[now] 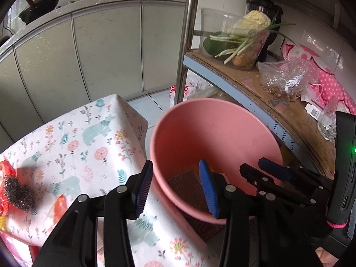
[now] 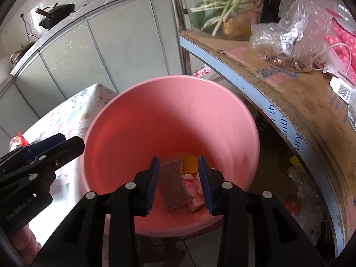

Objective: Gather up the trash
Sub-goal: 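Open the left gripper over the basin while the right gripper releases the plastic bag inside, then move both open grippers back toward the table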

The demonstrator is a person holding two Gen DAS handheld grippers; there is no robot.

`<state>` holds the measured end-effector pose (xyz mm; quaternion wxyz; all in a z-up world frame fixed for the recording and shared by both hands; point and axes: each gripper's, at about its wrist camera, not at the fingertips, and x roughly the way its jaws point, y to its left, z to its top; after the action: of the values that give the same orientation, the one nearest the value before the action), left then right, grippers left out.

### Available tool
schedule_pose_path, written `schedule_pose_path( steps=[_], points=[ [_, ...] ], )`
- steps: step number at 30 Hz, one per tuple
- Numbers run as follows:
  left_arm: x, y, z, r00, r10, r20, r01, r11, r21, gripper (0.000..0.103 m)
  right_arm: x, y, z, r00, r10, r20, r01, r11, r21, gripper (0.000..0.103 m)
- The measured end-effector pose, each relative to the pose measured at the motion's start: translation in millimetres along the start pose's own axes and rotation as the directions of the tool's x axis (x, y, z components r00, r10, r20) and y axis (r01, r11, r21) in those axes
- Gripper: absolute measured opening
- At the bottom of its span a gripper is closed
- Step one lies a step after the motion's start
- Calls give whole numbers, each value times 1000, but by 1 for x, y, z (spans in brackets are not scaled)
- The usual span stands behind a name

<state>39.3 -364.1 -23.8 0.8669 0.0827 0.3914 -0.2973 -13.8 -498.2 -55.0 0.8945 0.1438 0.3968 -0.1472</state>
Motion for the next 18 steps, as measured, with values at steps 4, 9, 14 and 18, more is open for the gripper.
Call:
schedule_pose_path(
  steps=[4, 9, 14, 18],
  points=[
    [-22, 4, -5, 999, 30, 29, -30, 1000, 1, 46, -20, 8, -3, 999, 29, 28, -28, 1000, -12, 37],
    [-52, 13, -12, 996, 59, 60, -57, 998, -19, 46, -40, 24, -7, 997, 64, 52, -63, 997, -38, 37],
    [-80, 23, -23, 993, 85, 82, -83, 996, -25, 50, -53, 44, -11, 992, 108, 58, -104, 992, -71, 38],
    [-100, 34, -34, 989, 108, 98, -107, 994, -23, 51, -65, 62, -16, 988, 141, 70, -134, 987, -94, 44]
  ],
)
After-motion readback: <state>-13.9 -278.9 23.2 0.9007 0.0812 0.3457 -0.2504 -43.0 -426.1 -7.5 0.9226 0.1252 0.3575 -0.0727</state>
